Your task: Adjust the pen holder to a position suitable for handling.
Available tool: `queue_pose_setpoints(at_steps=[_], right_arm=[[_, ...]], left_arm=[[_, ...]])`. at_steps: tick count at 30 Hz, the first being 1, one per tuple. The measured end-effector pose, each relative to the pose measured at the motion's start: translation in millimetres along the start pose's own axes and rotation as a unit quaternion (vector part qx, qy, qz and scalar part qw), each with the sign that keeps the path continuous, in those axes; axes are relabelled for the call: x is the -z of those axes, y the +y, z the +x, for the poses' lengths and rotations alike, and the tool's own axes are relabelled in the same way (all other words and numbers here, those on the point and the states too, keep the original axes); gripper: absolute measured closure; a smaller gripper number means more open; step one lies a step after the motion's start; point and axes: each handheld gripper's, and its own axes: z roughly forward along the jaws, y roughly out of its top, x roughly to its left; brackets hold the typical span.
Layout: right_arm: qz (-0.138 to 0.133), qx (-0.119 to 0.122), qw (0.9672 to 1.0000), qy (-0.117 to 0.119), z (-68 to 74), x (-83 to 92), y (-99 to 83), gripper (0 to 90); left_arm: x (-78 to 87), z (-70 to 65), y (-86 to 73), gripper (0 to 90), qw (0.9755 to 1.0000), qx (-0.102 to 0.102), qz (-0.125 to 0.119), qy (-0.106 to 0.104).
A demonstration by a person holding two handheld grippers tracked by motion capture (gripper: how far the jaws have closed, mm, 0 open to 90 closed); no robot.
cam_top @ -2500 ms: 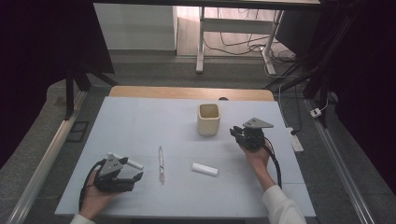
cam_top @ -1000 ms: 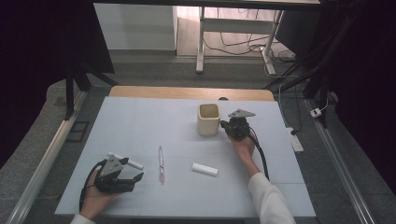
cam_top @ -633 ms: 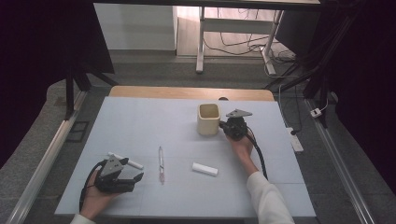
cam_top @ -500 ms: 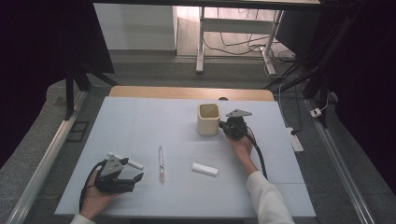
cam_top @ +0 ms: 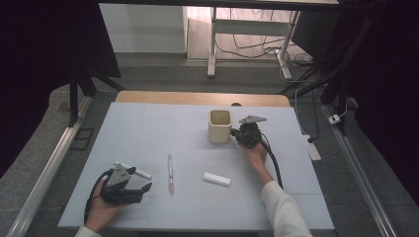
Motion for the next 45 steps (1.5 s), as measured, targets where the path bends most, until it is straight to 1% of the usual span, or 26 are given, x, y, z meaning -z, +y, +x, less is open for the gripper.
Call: queue_pose_setpoints(at_steps=[2,3,6,7,15,24,27,33,39,44,45], right_arm=[[-0.002,0.003,1.0,-0.001,1.9,-0.9,0.4,89.3],[0.002,0.008,1.0,-0.003,4.4,-1.7,1.6,89.3],[-0.002,0.01,0.9999,0.003,9.3,-5.0,2.9,89.2],[0.002,0.013,0.9999,0.003,11.1,-6.2,4.3,89.2],[-0.002,0.006,0.9999,0.011,13.1,-11.0,6.3,89.2],[0.002,0.012,0.9998,0.019,21.9,-17.6,11.3,89.2],[0.0,0.008,0.9997,0.023,24.8,-20.5,12.8,89.3],[0.006,0.0,0.9998,0.02,24.9,-21.5,15.1,89.3],[0.006,-0.006,0.9997,0.023,23.4,-22.7,15.9,89.2],[0.007,-0.006,0.9998,0.02,23.9,-23.7,16.5,89.2],[0.007,-0.005,0.9997,0.022,24.3,-24.2,16.8,89.2]], left_arm=[[0.0,-0.1,-0.1,18.7,1.0,0.0,0.0,0.0],[0.0,-0.2,-0.2,18.8,1.0,-0.001,0.0,-0.001],[0.0,-0.4,-0.1,18.7,1.0,-0.002,0.001,-0.001],[0.1,-0.4,-0.1,18.8,1.0,-0.001,0.001,-0.001],[-0.3,-0.1,-0.7,18.8,1.0,0.0,0.002,0.001],[-1.0,-0.4,-1.1,18.8,1.0,0.0,0.004,0.0],[-0.8,-0.3,-1.5,18.8,1.0,0.002,0.004,0.001],[-2.2,-0.8,-1.3,18.8,1.0,0.003,0.006,-0.002],[-2.6,-1.8,-1.1,18.8,1.0,0.003,0.007,-0.002],[-3.2,-1.9,-1.0,18.8,1.0,0.003,0.008,-0.001],[-2.9,-2.0,-0.9,18.8,1.0,0.003,0.008,-0.002]])
